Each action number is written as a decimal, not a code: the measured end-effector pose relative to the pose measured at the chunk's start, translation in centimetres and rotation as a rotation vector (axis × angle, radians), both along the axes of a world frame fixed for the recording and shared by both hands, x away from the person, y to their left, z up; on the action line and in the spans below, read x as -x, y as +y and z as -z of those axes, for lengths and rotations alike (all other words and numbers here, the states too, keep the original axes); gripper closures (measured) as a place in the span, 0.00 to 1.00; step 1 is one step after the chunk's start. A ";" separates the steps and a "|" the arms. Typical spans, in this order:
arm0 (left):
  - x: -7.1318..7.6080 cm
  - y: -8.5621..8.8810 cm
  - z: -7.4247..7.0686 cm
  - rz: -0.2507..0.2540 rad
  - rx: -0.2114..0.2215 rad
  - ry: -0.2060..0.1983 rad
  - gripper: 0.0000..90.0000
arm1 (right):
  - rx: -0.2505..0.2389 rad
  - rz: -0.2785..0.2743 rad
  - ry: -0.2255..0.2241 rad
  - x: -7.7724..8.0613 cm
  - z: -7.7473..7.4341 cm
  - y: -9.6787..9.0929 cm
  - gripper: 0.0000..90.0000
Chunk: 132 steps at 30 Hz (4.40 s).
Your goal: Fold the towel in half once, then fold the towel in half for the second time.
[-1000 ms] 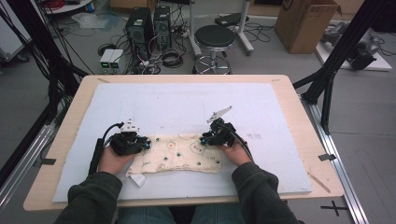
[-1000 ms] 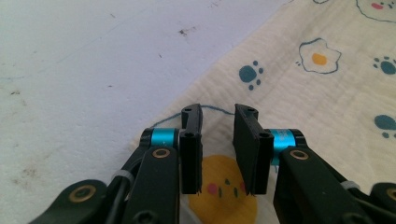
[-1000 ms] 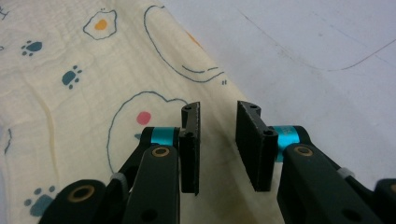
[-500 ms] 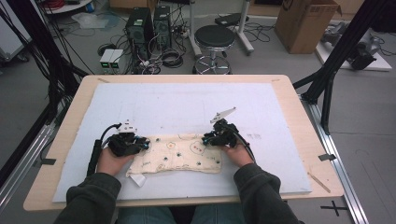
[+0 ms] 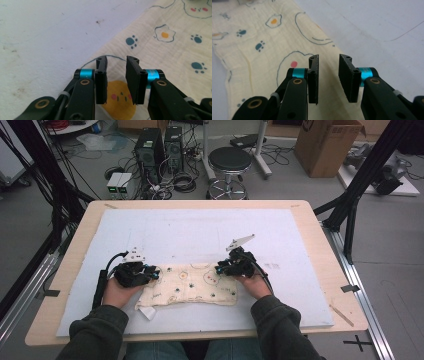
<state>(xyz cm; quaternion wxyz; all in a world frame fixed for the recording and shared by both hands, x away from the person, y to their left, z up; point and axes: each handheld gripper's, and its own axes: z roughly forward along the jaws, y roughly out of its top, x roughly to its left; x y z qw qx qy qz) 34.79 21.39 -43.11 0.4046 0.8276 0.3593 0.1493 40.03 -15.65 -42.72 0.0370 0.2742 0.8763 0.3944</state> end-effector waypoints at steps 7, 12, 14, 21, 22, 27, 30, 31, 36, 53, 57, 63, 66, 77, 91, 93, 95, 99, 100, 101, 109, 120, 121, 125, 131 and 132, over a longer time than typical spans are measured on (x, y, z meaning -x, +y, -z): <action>-0.2 0.6 -0.4 -0.023 0.030 -0.011 0.77 | -0.014 0.023 -0.016 -0.2 -1.0 -0.7 0.76; -0.2 1.1 -0.8 -0.040 0.057 -0.027 0.75 | -0.027 0.040 -0.026 -0.3 -1.6 -1.4 0.74; -0.1 1.2 -0.9 -0.043 0.060 -0.029 0.74 | -0.029 0.044 -0.029 -0.4 -1.7 -1.6 0.72; 0.0 1.9 -1.5 -0.060 0.079 -0.035 0.70 | -0.062 0.058 -0.025 -0.5 -2.4 -2.6 0.57; 0.0 2.1 -1.7 -0.058 0.077 -0.033 0.69 | -0.067 0.064 -0.025 -0.5 -2.5 -2.8 0.55; -0.1 2.7 -2.5 -0.067 0.100 -0.044 0.64 | -0.092 0.087 -0.014 -0.7 -2.6 -3.5 0.43; -0.1 2.9 -2.8 -0.072 0.108 -0.048 0.60 | -0.100 0.103 -0.011 -0.9 -2.6 -3.7 0.36; -0.1 3.0 -2.8 -0.076 0.112 -0.045 0.59 | -0.101 0.104 -0.010 -0.9 -2.6 -3.8 0.35; -0.2 3.3 -2.8 -0.076 0.130 -0.043 0.51 | -0.091 0.128 -0.009 -1.1 -2.7 -4.1 0.27; -0.2 3.8 -3.6 -0.071 0.150 -0.029 0.32 | -0.092 0.149 -0.027 -0.9 -3.1 -4.4 0.14; -0.2 3.7 -3.6 -0.066 0.155 -0.024 0.32 | -0.089 0.141 -0.030 -0.8 -3.1 -4.3 0.14; -0.3 3.5 -3.4 -0.064 0.150 -0.018 0.32 | -0.085 0.136 -0.024 -0.7 -3.1 -4.3 0.14; -0.3 3.4 -3.4 -0.059 0.136 -0.015 0.32 | -0.083 0.128 -0.026 -0.7 -3.1 -4.1 0.14; -0.7 3.0 -2.8 -0.052 0.103 0.010 0.35 | -0.051 0.118 -0.005 -0.7 -2.8 -3.5 0.16; -1.2 3.0 -1.7 -0.063 0.091 0.033 0.38 | -0.015 0.117 0.039 -1.5 -1.9 -3.5 0.32; -1.2 3.1 -1.7 -0.063 0.095 0.031 0.40 | -0.015 0.119 0.047 -1.6 -1.8 -3.5 0.34; -1.2 3.1 -1.7 -0.063 0.096 0.029 0.41 | -0.008 0.117 0.045 -1.7 -1.7 -3.4 0.35; -1.5 3.1 -1.5 -0.063 0.094 0.037 0.44 | 0.008 0.119 0.055 -1.8 -1.5 -3.4 0.41; -1.5 3.1 -1.4 -0.067 0.099 0.041 0.45 | 0.010 0.117 0.055 -1.9 -1.4 -3.4 0.44; -1.6 3.2 -1.4 -0.065 0.093 0.039 0.47 | 0.016 0.118 0.060 -1.9 -1.3 -3.4 0.47; -1.7 2.9 -0.7 -0.059 0.074 0.060 0.58 | 0.058 0.111 0.104 -2.2 -0.6 -3.1 0.66; -2.1 2.8 0.0 -0.068 0.065 0.091 0.67 | 0.020 0.116 0.165 -1.9 0.5 -4.0 0.75; -2.1 2.7 0.1 -0.070 0.063 0.093 0.67 | 0.027 0.108 0.161 -1.9 0.5 -3.9 0.75; -2.3 2.3 0.5 -0.064 0.041 0.104 0.69 | 0.035 0.105 0.150 -1.8 0.5 -3.8 0.75; -2.3 2.0 0.7 -0.043 0.022 0.108 0.76 | 0.078 0.098 0.110 -1.5 0.4 -3.4 0.77; -2.3 2.0 0.7 -0.038 0.013 0.104 0.78 | 0.085 0.099 0.110 -1.5 0.4 -3.3 0.78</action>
